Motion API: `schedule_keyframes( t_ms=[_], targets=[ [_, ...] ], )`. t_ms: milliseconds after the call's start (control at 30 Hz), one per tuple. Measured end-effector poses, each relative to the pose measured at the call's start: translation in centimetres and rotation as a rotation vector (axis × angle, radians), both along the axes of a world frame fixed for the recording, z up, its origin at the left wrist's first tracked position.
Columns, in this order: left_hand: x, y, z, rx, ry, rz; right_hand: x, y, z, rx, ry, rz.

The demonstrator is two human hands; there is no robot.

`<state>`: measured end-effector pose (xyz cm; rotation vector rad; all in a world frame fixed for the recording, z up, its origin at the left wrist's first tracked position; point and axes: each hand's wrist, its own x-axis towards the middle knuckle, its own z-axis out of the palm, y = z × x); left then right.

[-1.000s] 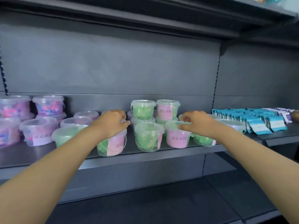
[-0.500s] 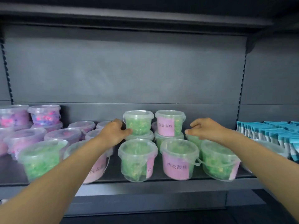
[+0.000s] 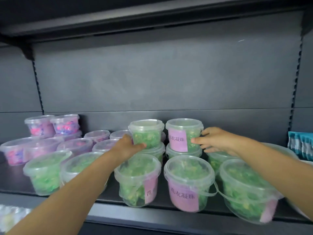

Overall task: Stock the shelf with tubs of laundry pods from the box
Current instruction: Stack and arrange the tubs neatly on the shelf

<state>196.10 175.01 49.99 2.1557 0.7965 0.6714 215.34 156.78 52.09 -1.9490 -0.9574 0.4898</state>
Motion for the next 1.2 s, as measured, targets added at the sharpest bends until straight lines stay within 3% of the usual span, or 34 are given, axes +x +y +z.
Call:
schedule_keyframes(
  t_ms=[300,600,733,1200],
  targets=[
    [1.1,2.5,-0.2,-0.175,0.028,-0.208,0.1,1.1,-0.7,0.004,0.006,-0.021],
    [2.2,3.9,-1.0,-0.201,0.110,-0.284,-0.6,2.8,-2.2,0.021,0.010,-0.006],
    [2.6,4.7,-1.6,-0.274,0.091,-0.373,-0.5,3.6,-2.9,0.123,0.043,-0.026],
    [4.5,7.2,-2.6,-0.243,0.108,-0.423,0.5,4.6,-3.5,0.027,-0.029,-0.037]
  ],
)
